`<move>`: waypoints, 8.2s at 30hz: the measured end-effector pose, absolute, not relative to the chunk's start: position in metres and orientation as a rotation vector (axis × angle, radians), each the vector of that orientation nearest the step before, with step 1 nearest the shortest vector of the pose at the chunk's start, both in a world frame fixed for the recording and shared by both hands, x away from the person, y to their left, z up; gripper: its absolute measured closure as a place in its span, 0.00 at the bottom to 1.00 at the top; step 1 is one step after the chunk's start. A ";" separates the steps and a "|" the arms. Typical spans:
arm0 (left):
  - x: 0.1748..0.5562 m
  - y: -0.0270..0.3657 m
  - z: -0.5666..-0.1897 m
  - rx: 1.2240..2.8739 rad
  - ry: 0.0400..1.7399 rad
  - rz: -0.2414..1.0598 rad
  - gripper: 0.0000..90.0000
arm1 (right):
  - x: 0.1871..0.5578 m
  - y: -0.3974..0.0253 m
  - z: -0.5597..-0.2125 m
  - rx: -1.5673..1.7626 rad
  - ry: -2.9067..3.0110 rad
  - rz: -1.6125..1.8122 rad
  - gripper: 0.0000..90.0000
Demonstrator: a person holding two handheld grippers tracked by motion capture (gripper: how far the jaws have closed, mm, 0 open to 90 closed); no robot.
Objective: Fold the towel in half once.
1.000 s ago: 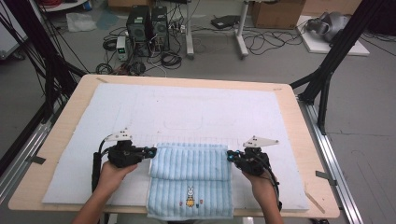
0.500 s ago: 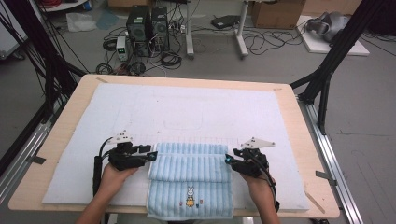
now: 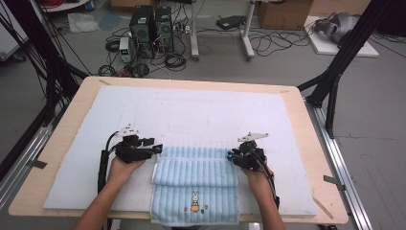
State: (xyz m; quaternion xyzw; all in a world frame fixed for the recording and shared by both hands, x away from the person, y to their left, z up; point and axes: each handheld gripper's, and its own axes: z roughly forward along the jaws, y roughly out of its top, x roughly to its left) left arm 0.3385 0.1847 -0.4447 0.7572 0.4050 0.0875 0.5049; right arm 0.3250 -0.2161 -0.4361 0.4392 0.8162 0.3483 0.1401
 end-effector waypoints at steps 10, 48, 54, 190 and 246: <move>0.341 0.171 -0.452 1.953 1.006 0.256 0.59 | 0.325 -0.216 -0.437 1.272 2.294 1.043 0.94; 0.438 0.164 -0.432 1.810 1.006 0.363 0.97 | 0.408 -0.211 -0.424 1.297 2.106 1.105 0.95; 0.445 0.164 -0.443 1.815 1.030 0.331 0.97 | 0.418 -0.208 -0.433 1.322 2.108 1.065 0.95; 0.316 0.197 -0.438 1.662 0.898 0.220 0.57 | 0.272 -0.237 -0.433 1.237 2.110 1.283 0.69; 0.398 0.164 -0.447 1.821 0.988 0.277 0.99 | 0.381 -0.222 -0.437 1.384 2.194 1.098 0.78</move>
